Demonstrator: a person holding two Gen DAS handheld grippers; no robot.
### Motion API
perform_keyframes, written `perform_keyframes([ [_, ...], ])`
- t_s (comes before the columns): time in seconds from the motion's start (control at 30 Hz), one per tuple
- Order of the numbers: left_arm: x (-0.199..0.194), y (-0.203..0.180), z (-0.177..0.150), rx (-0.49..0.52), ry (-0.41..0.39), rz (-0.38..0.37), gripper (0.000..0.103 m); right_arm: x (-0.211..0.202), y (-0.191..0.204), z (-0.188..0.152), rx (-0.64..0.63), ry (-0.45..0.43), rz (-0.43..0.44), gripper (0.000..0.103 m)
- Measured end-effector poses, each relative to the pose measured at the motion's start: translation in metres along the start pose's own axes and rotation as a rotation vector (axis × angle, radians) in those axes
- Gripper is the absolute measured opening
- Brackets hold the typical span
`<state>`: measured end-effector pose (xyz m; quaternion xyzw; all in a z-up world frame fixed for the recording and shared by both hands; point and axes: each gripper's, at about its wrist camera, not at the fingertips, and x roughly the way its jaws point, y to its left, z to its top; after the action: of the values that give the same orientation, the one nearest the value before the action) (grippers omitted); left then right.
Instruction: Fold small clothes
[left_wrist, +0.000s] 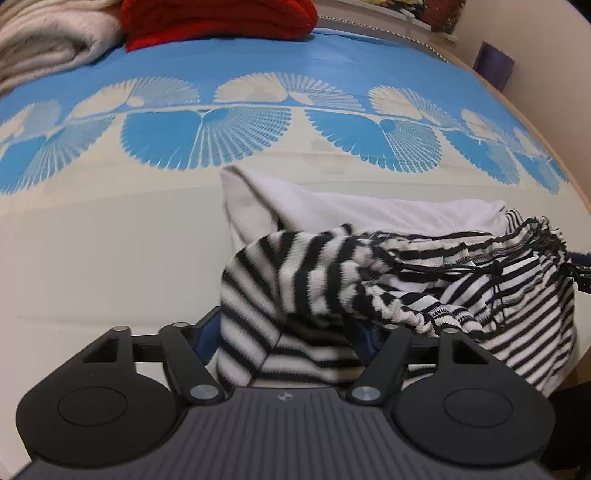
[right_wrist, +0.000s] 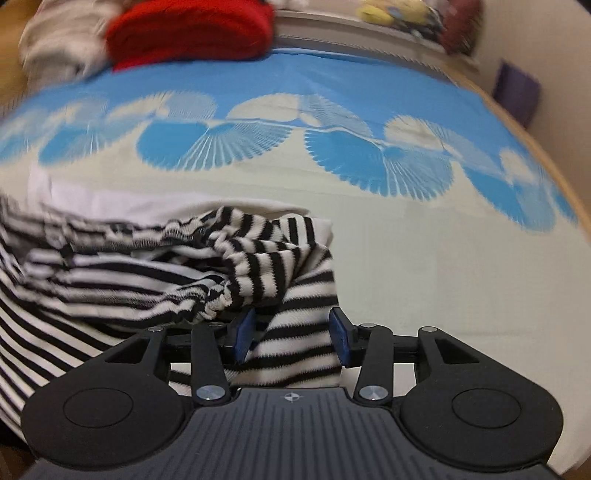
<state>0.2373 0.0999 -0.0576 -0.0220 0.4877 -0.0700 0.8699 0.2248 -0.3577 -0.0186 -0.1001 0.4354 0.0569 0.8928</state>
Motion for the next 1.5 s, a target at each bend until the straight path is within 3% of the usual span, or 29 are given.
perform_keyframes([
  [0.17,0.012,-0.005,0.018,-0.003,-0.028,0.037,0.079,0.022,0.014,0.012,-0.117,-0.014,-0.096,0.045],
  [0.37,0.026,0.003,0.035,-0.035,-0.048,0.042,0.077,0.038,0.005,0.032,-0.075,-0.074,-0.05,0.045],
  [0.4,0.029,0.003,0.037,-0.035,-0.048,0.034,0.072,0.042,0.006,0.034,-0.08,-0.077,-0.044,0.045],
  [0.47,0.034,0.003,0.04,-0.026,-0.041,0.001,0.05,0.049,0.006,0.036,-0.088,-0.075,-0.033,0.045],
  [0.5,0.036,0.002,0.042,-0.014,-0.034,-0.023,0.019,0.052,0.007,0.038,-0.091,-0.077,-0.022,0.044],
  [0.53,0.036,0.001,0.043,0.005,-0.034,-0.026,0.006,0.055,0.007,0.04,-0.094,-0.077,-0.003,0.04],
  [0.57,0.033,0.001,0.046,0.021,-0.063,-0.002,0.006,0.056,0.007,0.043,-0.095,-0.081,0.028,0.015],
  [0.6,0.027,0.004,0.05,0.009,-0.106,0.024,0.005,0.057,0.006,0.045,-0.085,-0.086,0.054,0.003],
  [0.7,0.012,0.022,0.061,-0.12,-0.219,0.032,0.005,0.04,-0.008,0.062,0.046,-0.217,0.048,0.003],
  [0.77,0.013,0.023,0.069,-0.133,-0.261,0.059,0.005,0.025,-0.023,0.072,0.173,-0.32,0.058,0.002],
  [0.83,0.022,0.016,0.076,-0.103,-0.264,0.093,0.005,0.025,-0.022,0.078,0.203,-0.34,0.042,0.002],
  [0.93,0.042,0.008,0.084,-0.082,-0.243,0.121,0.005,0.043,-0.01,0.084,0.177,-0.272,-0.031,0.003],
  [1.07,0.067,0.018,0.088,-0.125,-0.202,0.132,0.005,0.064,-0.003,0.095,0.191,-0.233,-0.081,0.003],
  [1.17,0.093,0.029,0.085,-0.148,-0.113,0.133,0.006,0.08,0.005,0.094,0.171,-0.189,-0.095,0.003],
  [1.23,0.108,0.035,0.081,-0.165,-0.05,0.115,0.01,0.1,0.012,0.092,0.129,-0.113,-0.119,0.003],
  [1.33,0.114,0.036,0.08,-0.154,-0.051,0.113,0.011,0.129,0.019,0.087,0.096,-0.004,-0.148,0.003],
  [1.5,0.116,0.044,0.081,-0.201,-0.041,0.097,0.021,0.142,0.029,0.088,0.078,-0.006,-0.195,0.003],
])
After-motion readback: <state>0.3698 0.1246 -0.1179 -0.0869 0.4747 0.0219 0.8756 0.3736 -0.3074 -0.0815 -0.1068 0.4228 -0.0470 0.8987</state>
